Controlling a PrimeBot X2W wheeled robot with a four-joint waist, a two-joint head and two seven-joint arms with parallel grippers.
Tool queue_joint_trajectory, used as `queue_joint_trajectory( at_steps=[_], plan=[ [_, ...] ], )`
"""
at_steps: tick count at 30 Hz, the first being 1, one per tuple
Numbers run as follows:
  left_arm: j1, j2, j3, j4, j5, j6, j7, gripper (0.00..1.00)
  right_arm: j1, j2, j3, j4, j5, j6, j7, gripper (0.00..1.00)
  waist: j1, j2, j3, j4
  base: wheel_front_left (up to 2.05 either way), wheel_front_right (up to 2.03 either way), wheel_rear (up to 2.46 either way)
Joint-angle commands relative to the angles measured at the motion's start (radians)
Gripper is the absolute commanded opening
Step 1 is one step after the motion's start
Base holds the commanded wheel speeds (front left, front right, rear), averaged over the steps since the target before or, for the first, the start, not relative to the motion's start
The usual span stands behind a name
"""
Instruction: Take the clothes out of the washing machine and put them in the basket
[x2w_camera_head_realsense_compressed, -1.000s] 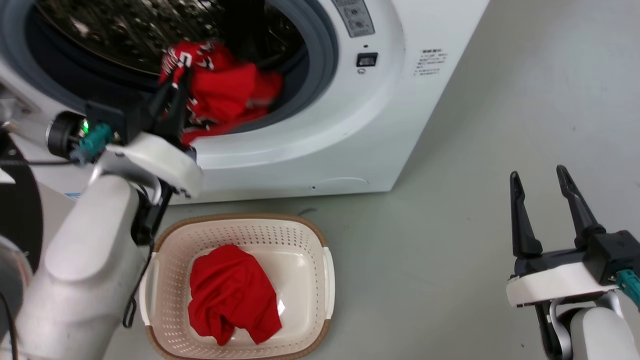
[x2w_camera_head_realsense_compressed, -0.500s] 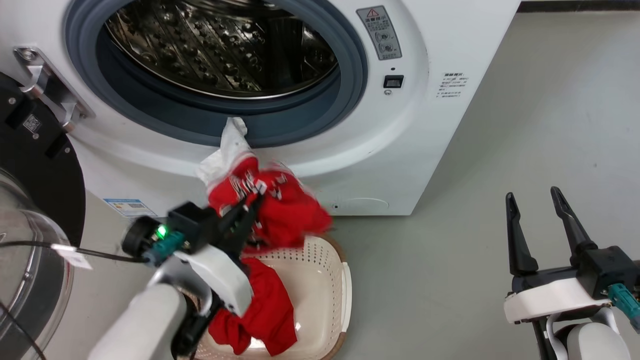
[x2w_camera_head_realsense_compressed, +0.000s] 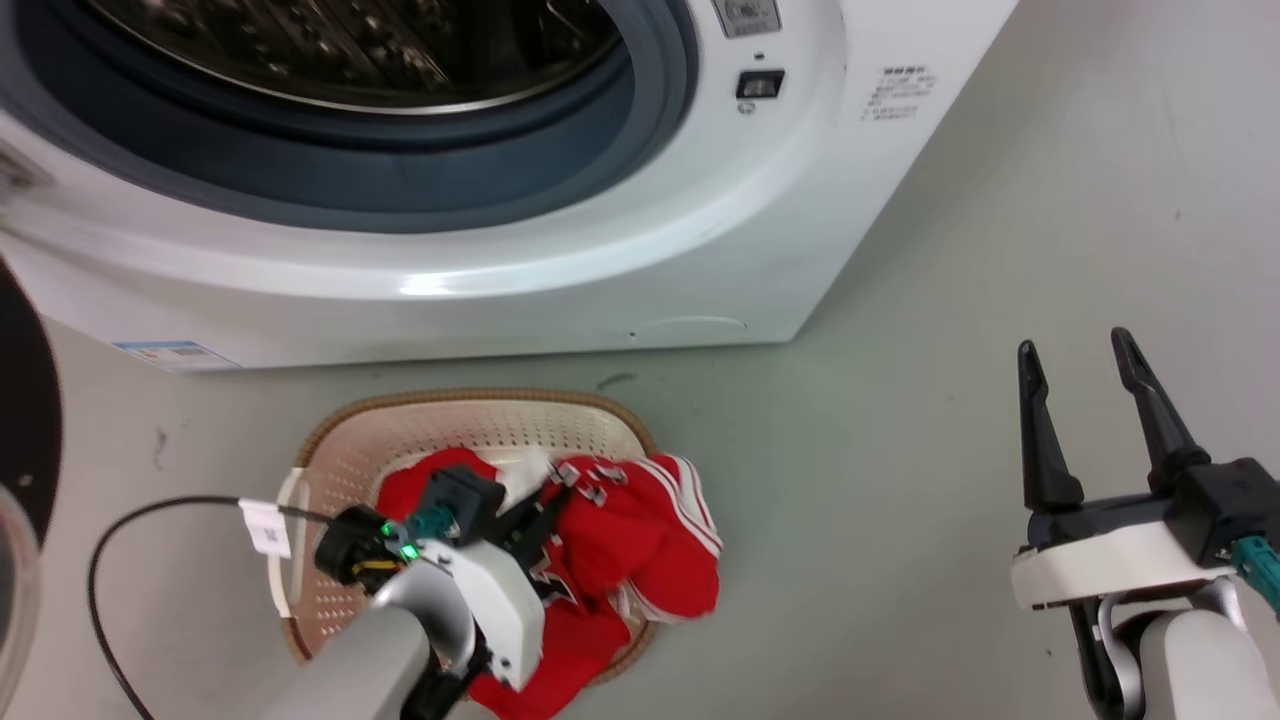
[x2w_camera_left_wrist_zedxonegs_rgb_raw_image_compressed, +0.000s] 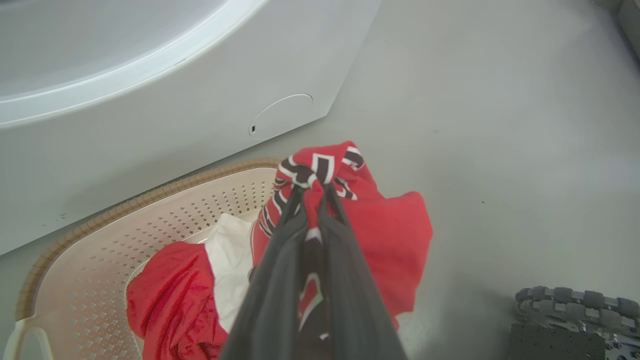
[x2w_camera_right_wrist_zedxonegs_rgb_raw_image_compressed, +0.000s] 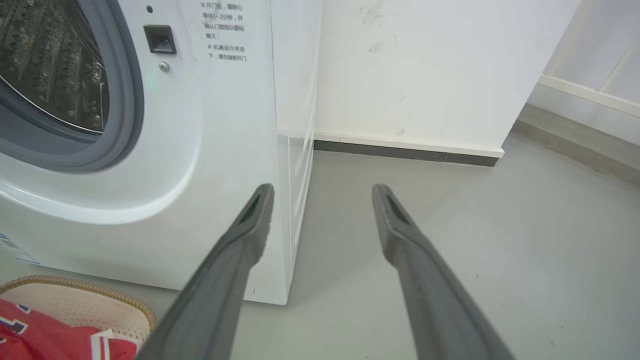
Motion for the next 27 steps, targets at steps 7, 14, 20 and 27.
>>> queue_joint_trajectory(
  at_steps=[7, 14, 20, 27],
  plan=[
    [-0.142, -0.040, 0.017, 0.214, 0.014, -0.005, -0.068, 0.00, -0.052, 0.000, 0.004, -0.027, 0.020, -0.001, -0.002, 1.00, 0.0000, 0.0000, 0.173, -0.070, 0.00, 0.00, 0.00],
    [-0.260, -0.072, -0.030, 0.421, 0.043, -0.011, -0.106, 0.00, -0.092, 0.000, 0.007, -0.051, 0.050, -0.001, -0.002, 1.00, 0.0000, 0.0000, 0.313, -0.122, 0.00, 0.00, 0.00],
    [-0.346, -0.089, -0.040, 0.570, 0.027, -0.013, -0.135, 0.00, -0.108, 0.000, 0.013, -0.070, 0.074, -0.001, -0.002, 1.00, 0.0000, 0.0000, 0.401, -0.157, 0.00, 0.00, 0.00],
    [-0.411, -0.082, -0.025, 0.713, 0.022, 0.003, -0.170, 0.00, -0.123, 0.000, 0.038, -0.088, 0.095, -0.001, -0.002, 1.00, 0.0000, 0.0000, 0.467, -0.200, 0.00, 0.00, 0.00]
  ],
)
